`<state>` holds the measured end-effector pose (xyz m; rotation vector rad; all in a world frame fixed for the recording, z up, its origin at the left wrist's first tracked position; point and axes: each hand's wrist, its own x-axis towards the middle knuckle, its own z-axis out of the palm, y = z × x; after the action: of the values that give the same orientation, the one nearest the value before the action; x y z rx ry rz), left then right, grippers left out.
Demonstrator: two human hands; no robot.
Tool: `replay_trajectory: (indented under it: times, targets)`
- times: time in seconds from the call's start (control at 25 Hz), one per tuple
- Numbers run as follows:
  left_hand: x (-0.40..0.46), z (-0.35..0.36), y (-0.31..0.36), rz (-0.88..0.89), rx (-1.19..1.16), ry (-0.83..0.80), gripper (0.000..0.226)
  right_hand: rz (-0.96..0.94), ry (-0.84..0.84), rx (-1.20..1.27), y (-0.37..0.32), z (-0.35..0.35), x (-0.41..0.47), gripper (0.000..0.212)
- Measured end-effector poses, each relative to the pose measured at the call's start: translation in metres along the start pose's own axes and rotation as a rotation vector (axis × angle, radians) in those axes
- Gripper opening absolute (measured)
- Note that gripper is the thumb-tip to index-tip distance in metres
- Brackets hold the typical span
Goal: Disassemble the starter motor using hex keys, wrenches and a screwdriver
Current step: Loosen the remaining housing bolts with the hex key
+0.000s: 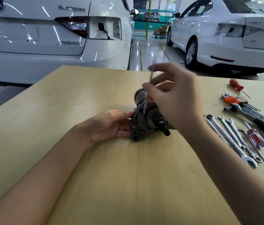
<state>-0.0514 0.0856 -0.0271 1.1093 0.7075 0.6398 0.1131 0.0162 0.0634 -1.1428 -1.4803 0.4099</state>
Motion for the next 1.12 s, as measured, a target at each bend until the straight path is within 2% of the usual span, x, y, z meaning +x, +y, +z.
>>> replay_trajectory:
  times: [0.12, 0.24, 0.32, 0.4, 0.48, 0.56, 0.6, 0.64, 0.72, 0.8, 0.92, 1.12]
  targets:
    - [-0.005, -0.003, 0.001, 0.009, -0.026, -0.012, 0.026, -0.287, -0.198, -0.442, -0.015, 0.026, -0.003, 0.013]
    - [-0.008, -0.013, 0.005, 0.001, -0.309, 0.104, 0.031, -0.429, -0.508, -0.716, -0.019, 0.040, -0.016, 0.011]
    - [-0.008, -0.020, 0.009, -0.035, -0.396, 0.154, 0.045, -0.472, -0.687, -0.843, -0.017, 0.044, -0.027, 0.018]
    - [-0.007, -0.021, 0.009, -0.075, -0.351, 0.158, 0.053, -0.498, -0.773, -0.913, -0.015, 0.045, -0.034, 0.028]
    - [-0.007, -0.018, 0.008, -0.073, -0.317, 0.150, 0.051, -0.576, -0.760, -0.910, -0.013, 0.040, -0.035, 0.028]
    - [-0.008, -0.015, 0.008, -0.039, -0.278, 0.115, 0.036, -0.653, -0.643, -0.704, -0.009, 0.030, -0.035, 0.020]
    - [-0.008, -0.014, 0.008, -0.018, -0.264, 0.107, 0.030, -0.579, -0.562, -0.545, -0.007, 0.024, -0.035, 0.014]
    - [-0.008, -0.012, 0.008, 0.001, -0.257, 0.104, 0.027, -0.447, -0.468, -0.310, -0.003, 0.016, -0.034, 0.010]
    - [-0.005, -0.008, 0.006, -0.007, -0.236, 0.074, 0.028, -0.107, -0.291, 0.166, 0.008, -0.001, -0.031, 0.016]
    - [-0.001, -0.004, 0.003, -0.040, -0.211, 0.019, 0.030, 0.192, -0.135, 0.455, 0.019, -0.017, -0.028, 0.016]
    - [0.002, -0.001, 0.001, -0.025, -0.177, -0.021, 0.025, 0.448, 0.027, 0.644, 0.031, -0.030, -0.024, 0.002]
    - [0.002, 0.004, -0.001, -0.013, -0.138, -0.029, 0.028, 0.460, 0.095, 0.651, 0.037, -0.030, -0.022, 0.013]
